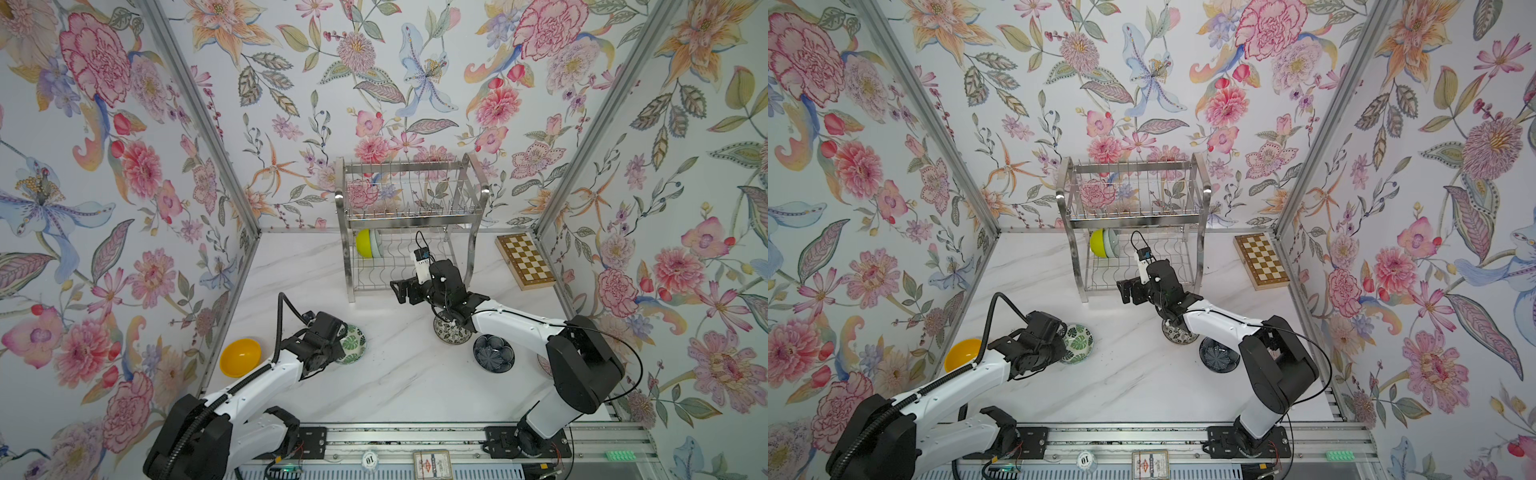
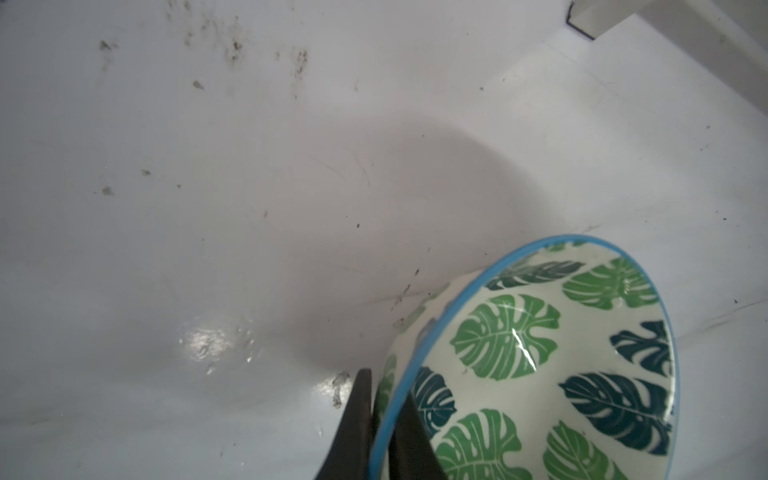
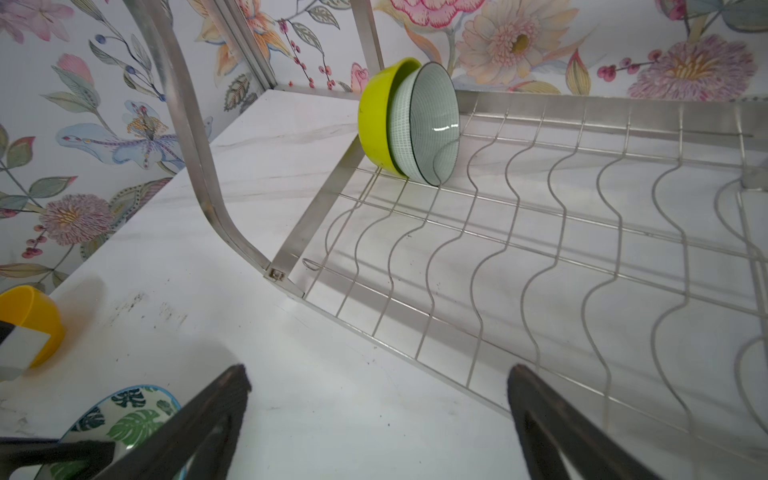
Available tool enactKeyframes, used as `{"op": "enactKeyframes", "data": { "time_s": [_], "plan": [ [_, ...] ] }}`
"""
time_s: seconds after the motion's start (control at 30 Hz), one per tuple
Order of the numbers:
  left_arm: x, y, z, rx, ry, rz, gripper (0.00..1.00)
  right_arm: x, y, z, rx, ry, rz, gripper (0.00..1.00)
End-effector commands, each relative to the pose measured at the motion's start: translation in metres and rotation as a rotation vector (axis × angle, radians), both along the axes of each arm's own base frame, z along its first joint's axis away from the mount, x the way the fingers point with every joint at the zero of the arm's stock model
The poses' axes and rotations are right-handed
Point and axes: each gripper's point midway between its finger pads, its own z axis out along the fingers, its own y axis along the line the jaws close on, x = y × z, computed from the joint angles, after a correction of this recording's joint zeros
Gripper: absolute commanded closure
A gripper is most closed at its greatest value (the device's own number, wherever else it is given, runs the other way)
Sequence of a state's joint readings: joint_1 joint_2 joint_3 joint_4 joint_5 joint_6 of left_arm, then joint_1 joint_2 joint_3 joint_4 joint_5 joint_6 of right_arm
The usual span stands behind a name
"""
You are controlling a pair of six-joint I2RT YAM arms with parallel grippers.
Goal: Load the bowls into the dish rack
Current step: 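Lower the left gripper onto the green leaf-patterned bowl rim, then lift the leaf-patterned bowl with the left gripper toward the right gripper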
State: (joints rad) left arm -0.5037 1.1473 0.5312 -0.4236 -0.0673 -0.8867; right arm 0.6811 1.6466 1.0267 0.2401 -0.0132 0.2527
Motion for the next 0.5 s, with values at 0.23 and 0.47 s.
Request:
{"op": "enactKeyframes", "data": {
  "time_s": [0.23,0.47],
  "plan": [
    [0.043,-0.035,0.011,-0.042,-0.061,-0.048,1.0,0.007,-0.063,0.017,-0.033,0.03,-0.233,0.02],
    [0.087,-0.093,0.046,-0.093,-0.226,-0.118,1.0,-0.014,-0.059,0.013,0.018,0.195,-0.167,0.02]
  ]
}}
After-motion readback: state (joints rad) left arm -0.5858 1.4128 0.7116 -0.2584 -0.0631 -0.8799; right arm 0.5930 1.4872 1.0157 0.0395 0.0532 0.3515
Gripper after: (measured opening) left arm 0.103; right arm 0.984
